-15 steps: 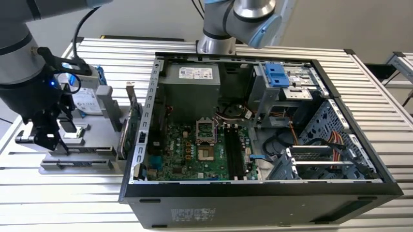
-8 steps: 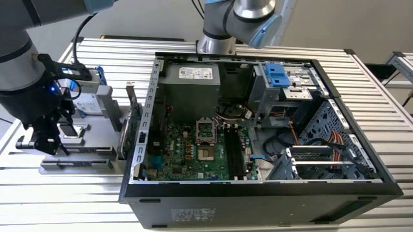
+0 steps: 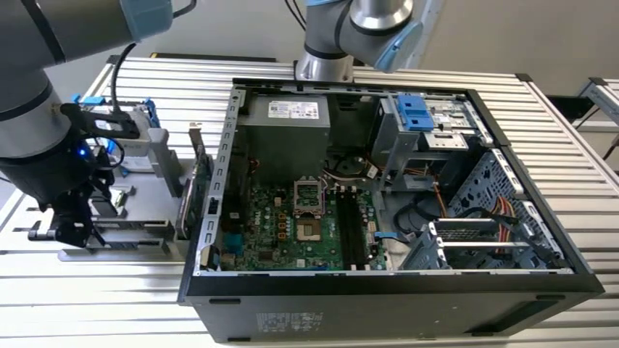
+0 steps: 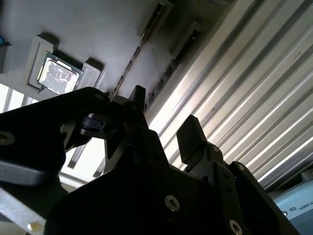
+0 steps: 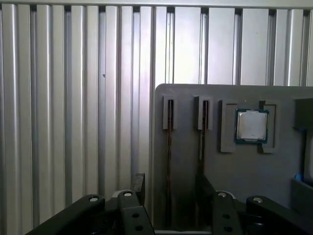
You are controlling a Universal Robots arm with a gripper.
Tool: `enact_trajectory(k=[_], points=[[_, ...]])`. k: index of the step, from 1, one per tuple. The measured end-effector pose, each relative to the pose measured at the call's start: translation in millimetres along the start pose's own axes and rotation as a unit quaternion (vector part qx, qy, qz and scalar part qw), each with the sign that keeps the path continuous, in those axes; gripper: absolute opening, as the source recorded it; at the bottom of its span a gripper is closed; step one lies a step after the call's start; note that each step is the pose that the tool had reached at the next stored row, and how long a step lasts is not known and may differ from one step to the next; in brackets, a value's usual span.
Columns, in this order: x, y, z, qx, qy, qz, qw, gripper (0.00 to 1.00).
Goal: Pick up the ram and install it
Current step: 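Pick up the ram and move it above insertion slot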
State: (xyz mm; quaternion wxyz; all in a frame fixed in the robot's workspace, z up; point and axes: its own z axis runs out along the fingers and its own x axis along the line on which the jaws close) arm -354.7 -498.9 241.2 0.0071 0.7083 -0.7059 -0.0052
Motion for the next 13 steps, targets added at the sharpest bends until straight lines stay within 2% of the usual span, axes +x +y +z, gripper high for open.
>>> enact_trajectory(k=[13], points=[[0.0, -0.3, 19.4, 0.0, -0.0007, 0.0, 1.0, 1.0]])
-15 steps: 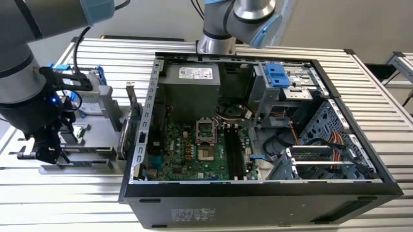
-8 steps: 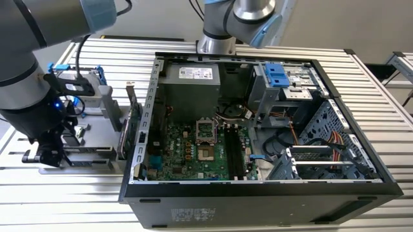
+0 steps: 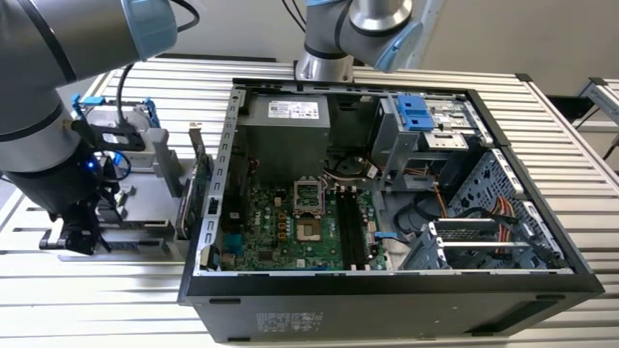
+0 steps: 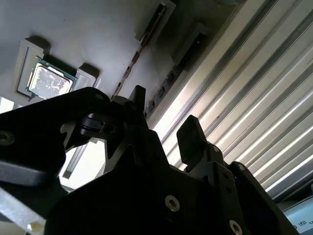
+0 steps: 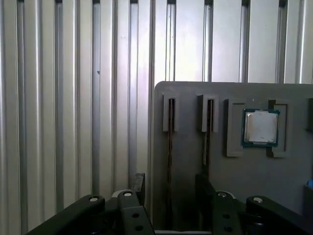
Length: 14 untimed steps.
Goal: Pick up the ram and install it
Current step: 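Pick up the ram and move it above insertion slot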
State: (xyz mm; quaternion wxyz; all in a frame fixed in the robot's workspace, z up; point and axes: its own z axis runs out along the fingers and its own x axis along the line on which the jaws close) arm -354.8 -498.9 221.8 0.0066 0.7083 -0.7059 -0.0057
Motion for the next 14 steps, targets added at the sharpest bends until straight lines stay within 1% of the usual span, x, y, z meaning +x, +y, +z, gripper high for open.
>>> enact_trajectory(k=[14], points=[[-0.1, -0.3, 19.4, 0.0, -0.0012, 0.0, 1.0, 1.0]])
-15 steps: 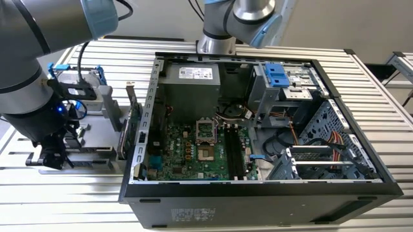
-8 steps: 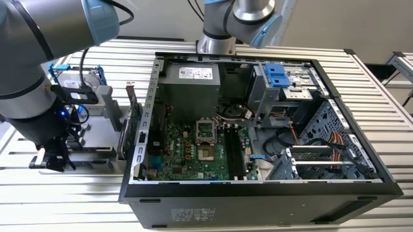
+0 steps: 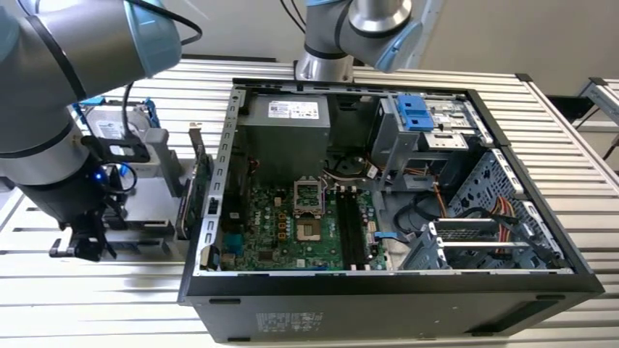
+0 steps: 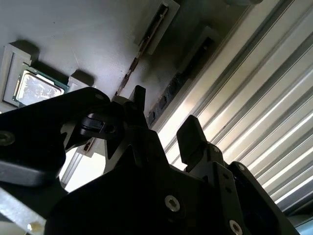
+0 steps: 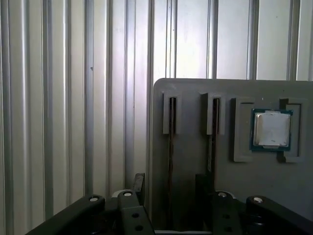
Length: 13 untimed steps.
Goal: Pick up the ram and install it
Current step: 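Pick up the ram and move it above insertion slot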
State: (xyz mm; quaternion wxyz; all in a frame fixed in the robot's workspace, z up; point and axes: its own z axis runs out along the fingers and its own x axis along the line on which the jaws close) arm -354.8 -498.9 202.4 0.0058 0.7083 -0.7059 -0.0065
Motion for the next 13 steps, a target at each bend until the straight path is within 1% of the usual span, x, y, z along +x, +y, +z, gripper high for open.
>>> enact_trajectory(k=[7, 13], points=[[0.0, -0.2, 9.2, 0.0, -0.0007, 0.0, 1.0, 1.0], [0.0, -0.2, 10.0, 0.0, -0.0007, 0.0, 1.0, 1.0]])
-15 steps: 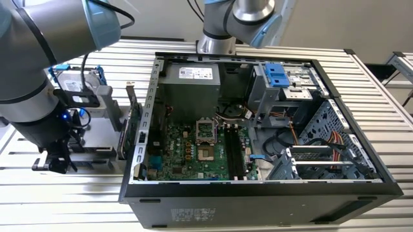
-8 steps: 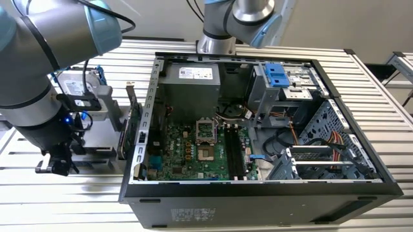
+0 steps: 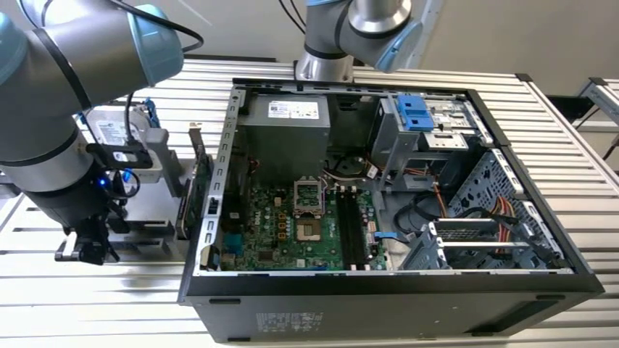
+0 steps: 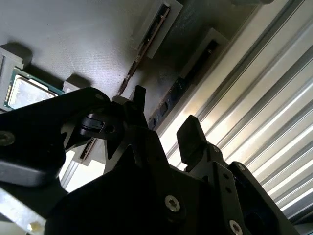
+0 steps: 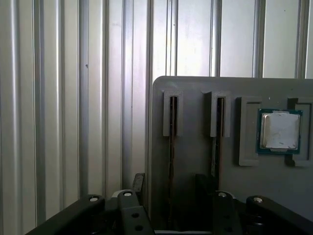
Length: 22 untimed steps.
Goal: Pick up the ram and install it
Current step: 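Pick up the ram and move it above insertion slot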
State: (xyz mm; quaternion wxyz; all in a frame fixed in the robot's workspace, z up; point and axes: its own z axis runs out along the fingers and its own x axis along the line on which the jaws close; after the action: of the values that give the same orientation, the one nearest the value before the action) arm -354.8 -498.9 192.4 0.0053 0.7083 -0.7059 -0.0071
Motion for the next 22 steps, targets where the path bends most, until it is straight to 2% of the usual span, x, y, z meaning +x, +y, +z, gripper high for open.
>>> enact_trajectory(k=[3, 4, 22], points=[[0.0, 0.0, 0.1, 0.0, 0.0, 0.0, 1.0, 1.0], [0.0, 0.0, 0.1, 0.0, 0.0, 0.0, 1.0, 0.0], [0.0, 0.0, 0.4, 0.0, 0.0, 0.0, 1.0, 0.0]])
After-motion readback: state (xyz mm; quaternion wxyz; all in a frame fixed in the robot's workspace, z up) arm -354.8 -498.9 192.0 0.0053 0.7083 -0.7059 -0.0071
